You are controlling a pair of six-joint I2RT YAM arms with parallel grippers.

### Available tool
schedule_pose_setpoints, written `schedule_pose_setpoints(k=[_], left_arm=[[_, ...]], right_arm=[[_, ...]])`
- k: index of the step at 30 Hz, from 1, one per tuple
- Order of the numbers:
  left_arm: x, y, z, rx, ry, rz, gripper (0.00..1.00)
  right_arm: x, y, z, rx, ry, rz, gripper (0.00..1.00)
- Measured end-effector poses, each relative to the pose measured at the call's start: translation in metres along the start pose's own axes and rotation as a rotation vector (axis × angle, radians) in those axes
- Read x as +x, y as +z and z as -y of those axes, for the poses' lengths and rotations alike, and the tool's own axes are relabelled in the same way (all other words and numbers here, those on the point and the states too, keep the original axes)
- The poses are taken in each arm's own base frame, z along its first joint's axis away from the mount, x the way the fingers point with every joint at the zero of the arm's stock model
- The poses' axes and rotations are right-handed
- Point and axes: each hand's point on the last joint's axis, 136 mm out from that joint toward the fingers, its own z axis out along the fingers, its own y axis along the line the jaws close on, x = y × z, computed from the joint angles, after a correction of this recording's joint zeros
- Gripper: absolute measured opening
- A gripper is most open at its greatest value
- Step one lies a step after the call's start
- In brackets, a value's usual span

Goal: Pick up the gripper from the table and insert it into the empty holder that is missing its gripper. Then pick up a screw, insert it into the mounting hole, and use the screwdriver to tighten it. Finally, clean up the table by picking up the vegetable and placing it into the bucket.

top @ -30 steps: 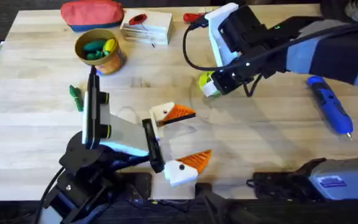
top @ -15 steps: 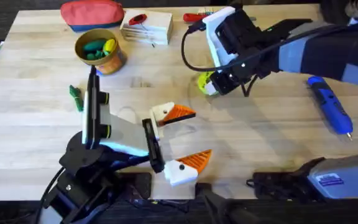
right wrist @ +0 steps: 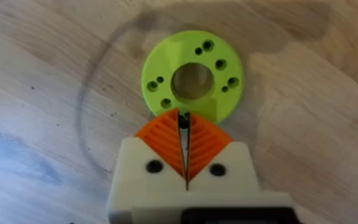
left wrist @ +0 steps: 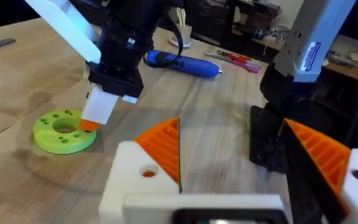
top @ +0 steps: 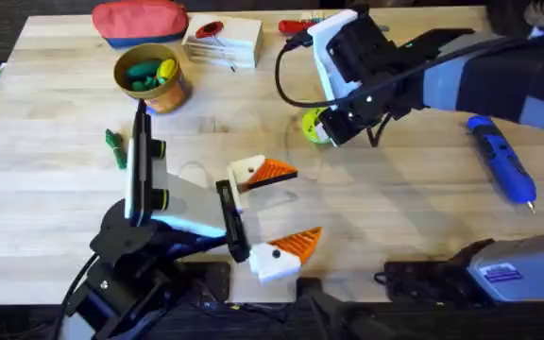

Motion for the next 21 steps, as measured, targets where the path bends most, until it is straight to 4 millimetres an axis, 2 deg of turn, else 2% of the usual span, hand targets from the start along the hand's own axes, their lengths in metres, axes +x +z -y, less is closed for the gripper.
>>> schedule_pose_setpoints(k=[5,9,12,17,21], left_arm=[[0.0,0.0,0.0,0.0,0.0,0.0,0.986],[0.0,0.0,0.0,0.0,0.0,0.0,0.986],[0.0,0.0,0.0,0.0,0.0,0.0,0.986],[0.0,0.0,0.0,0.0,0.0,0.0,0.987],[0.0,0.0,0.0,0.0,0.0,0.0,0.985]], right_arm=[[0.002,-0.009,0.006,0.035,-0.001,-0.034,0.004],[-0.007,-0.03,0.008,0.045,-0.001,-0.034,0.004],[-0.014,-0.058,0.009,0.047,-0.001,-0.01,0.004],[-0.028,-0.117,0.007,0.044,-0.004,0.064,0.004],[-0.034,-0.166,-0.014,-0.019,-0.043,0.126,0.004]])
